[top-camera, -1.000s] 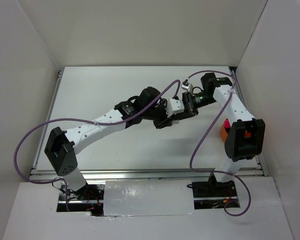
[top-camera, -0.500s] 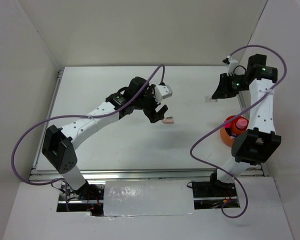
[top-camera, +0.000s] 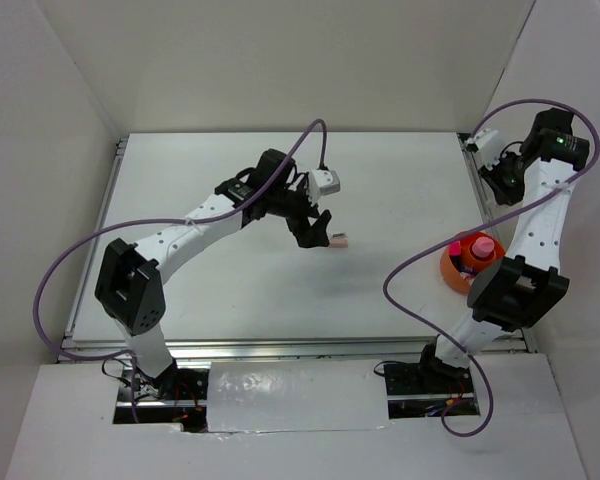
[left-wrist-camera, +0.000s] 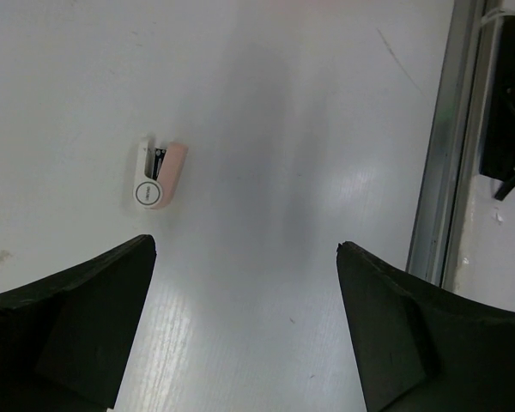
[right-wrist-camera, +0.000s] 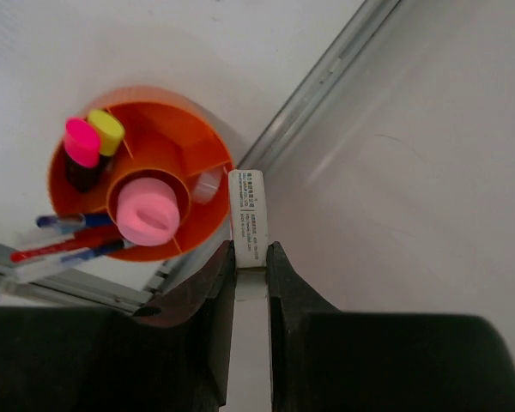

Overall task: Sort the stationery into containers
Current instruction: Place the stationery in the storage box.

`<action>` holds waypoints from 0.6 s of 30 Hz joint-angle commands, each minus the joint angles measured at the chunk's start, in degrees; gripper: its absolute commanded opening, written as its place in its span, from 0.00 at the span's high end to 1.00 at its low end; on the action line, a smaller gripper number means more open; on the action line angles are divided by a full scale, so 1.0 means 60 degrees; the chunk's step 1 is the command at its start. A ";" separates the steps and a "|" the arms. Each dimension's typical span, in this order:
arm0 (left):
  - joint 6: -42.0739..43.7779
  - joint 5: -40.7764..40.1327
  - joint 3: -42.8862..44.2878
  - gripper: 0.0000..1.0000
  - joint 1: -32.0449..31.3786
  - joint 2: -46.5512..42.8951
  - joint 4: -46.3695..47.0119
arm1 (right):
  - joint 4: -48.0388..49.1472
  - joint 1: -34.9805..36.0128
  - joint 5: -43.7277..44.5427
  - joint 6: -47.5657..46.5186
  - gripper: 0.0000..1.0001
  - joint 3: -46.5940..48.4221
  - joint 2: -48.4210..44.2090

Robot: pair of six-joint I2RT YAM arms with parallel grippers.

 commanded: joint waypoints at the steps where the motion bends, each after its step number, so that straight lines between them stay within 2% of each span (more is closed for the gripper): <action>1: 0.0411 0.1926 0.0410 0.01 0.0440 0.0145 -0.0107 | -0.0494 0.0042 0.0370 -0.2193 1.00 0.0026 -0.0086; 9: 0.0265 0.2706 0.0043 0.01 0.0939 0.0277 0.0274 | -0.1079 0.0481 0.0414 -0.3573 1.00 0.0143 0.0499; 18: 0.0206 0.2912 0.0043 0.01 0.1144 0.0365 0.0303 | -0.1080 0.1097 0.1247 -0.5068 0.96 -0.1291 0.0295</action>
